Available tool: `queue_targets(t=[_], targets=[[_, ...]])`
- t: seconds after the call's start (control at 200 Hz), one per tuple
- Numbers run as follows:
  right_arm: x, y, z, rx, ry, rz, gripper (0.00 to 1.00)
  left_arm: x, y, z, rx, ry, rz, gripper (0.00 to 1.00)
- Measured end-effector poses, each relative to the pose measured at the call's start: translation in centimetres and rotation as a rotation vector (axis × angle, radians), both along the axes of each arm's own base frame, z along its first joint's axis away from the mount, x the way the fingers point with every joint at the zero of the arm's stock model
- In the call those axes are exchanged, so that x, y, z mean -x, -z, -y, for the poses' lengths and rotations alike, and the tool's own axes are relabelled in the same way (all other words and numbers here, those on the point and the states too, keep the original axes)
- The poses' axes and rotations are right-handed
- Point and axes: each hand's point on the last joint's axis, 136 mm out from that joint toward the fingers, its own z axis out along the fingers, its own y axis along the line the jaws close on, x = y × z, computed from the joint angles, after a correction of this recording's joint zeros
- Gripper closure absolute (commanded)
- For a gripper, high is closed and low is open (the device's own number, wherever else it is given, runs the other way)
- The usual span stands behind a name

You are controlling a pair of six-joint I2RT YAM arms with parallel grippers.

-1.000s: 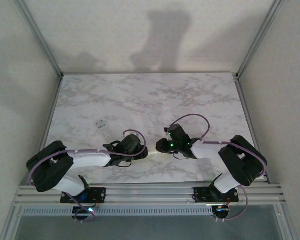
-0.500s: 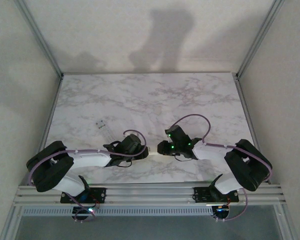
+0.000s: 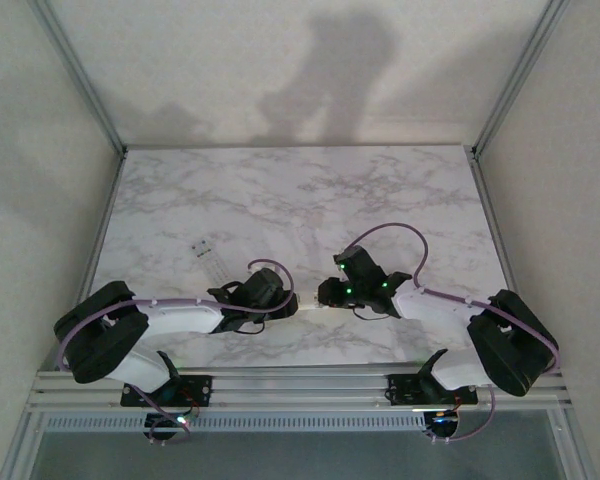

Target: Load the batteries into the remote control

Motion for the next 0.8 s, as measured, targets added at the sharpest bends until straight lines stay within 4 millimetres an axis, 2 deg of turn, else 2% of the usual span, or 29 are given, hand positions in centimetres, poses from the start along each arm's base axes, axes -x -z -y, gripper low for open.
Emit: queue_targets(t=[0.345,0.801], targets=[[0.7,2.1,-0.1,0.028,-0.003,-0.084,0.79,-0.1,0.0,0.1,-0.001,0.000,0.000,0.46],[0.2,2.0,-0.8,0.000,-0.002,-0.087,0.91,-0.1,0.0,0.1,-0.002,0.002,0.002,0.46]])
